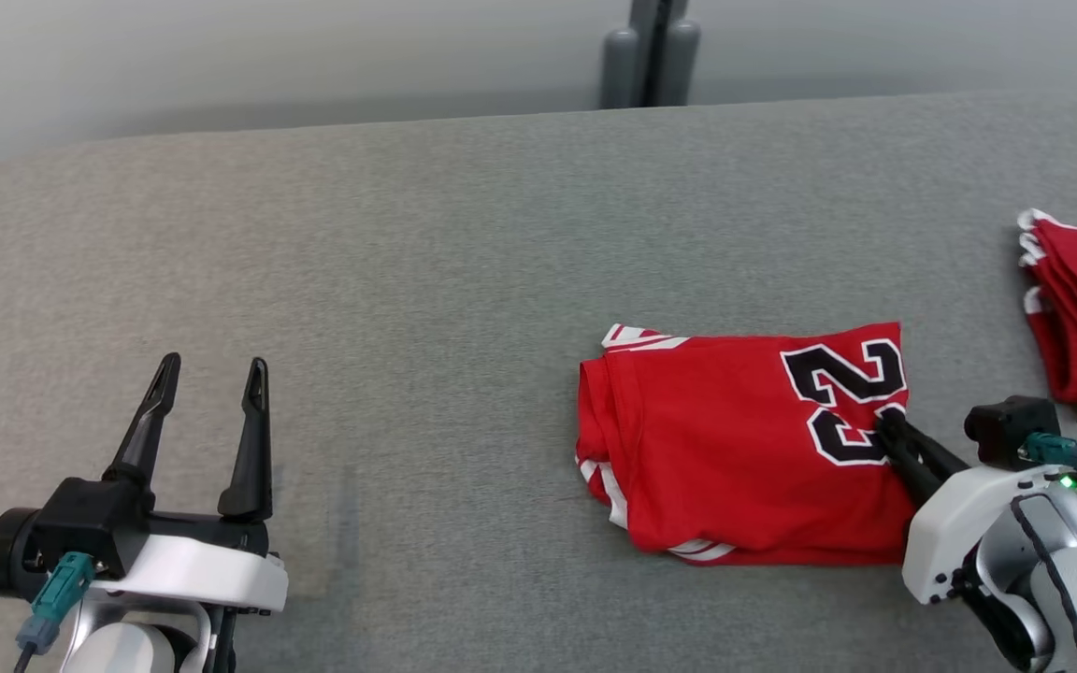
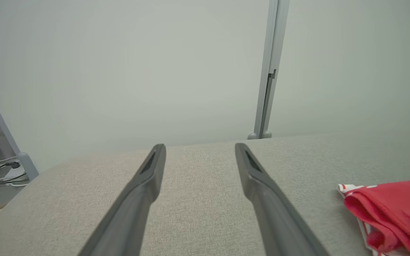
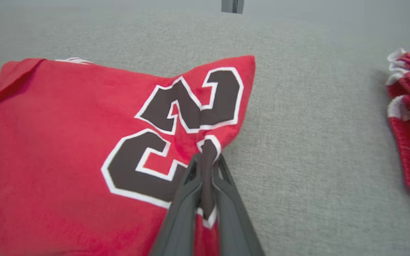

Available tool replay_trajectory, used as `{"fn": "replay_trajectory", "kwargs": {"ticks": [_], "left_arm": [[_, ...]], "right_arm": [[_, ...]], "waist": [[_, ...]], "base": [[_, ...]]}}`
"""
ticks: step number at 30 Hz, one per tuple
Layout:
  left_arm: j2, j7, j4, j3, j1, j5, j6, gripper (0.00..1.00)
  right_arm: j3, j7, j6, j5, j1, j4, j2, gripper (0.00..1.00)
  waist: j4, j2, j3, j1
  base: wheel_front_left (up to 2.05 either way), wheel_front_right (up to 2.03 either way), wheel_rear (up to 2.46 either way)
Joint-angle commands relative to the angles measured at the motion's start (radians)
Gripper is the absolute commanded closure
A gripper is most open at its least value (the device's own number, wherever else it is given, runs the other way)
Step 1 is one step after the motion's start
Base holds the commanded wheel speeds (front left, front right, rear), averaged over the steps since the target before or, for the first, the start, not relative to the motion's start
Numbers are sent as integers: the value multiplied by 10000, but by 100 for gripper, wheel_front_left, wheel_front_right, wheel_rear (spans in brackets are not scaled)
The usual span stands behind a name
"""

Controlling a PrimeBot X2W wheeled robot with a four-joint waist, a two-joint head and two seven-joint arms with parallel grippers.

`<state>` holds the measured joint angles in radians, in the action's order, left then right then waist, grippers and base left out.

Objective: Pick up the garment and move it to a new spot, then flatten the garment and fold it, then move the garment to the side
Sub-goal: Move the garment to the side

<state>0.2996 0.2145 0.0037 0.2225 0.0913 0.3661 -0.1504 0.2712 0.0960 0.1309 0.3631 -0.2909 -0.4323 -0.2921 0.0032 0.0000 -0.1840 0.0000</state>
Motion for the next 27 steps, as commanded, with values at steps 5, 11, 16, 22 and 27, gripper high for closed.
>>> {"fn": "replay_trajectory", "kwargs": {"ticks": [5, 11, 16, 22, 27], "left_arm": [[177, -182, -315, 45, 256, -134, -11, 0], [307, -372, -454, 187, 591, -261, 61, 0], [463, -572, -592, 304, 1035, -439, 138, 0], [656, -882, -834, 557, 1646, -708, 269, 0], [781, -1011, -1052, 646, 2095, -866, 316, 0]], "right_arm": [[396, -285, -1, 7, -801, 271, -648, 100], [683, -597, -1, 116, -1953, 61, -1020, 100], [713, -895, -1, 470, -3277, -688, -1469, 100], [599, -1152, -1, 845, -4545, -1817, -2538, 100], [444, -1357, -1, 999, -5164, -2775, -3315, 100]], "waist": [[-1780, 0, -324, 0], [-2475, 0, -638, 0], [-2765, 0, -1061, 0], [-2646, 0, -1677, 0], [-2381, 0, -2236, 0]], "base": [[0, 0, 0], [0, 0, 0], [0, 0, 0], [0, 0, 0], [0, 0, 0]]}}
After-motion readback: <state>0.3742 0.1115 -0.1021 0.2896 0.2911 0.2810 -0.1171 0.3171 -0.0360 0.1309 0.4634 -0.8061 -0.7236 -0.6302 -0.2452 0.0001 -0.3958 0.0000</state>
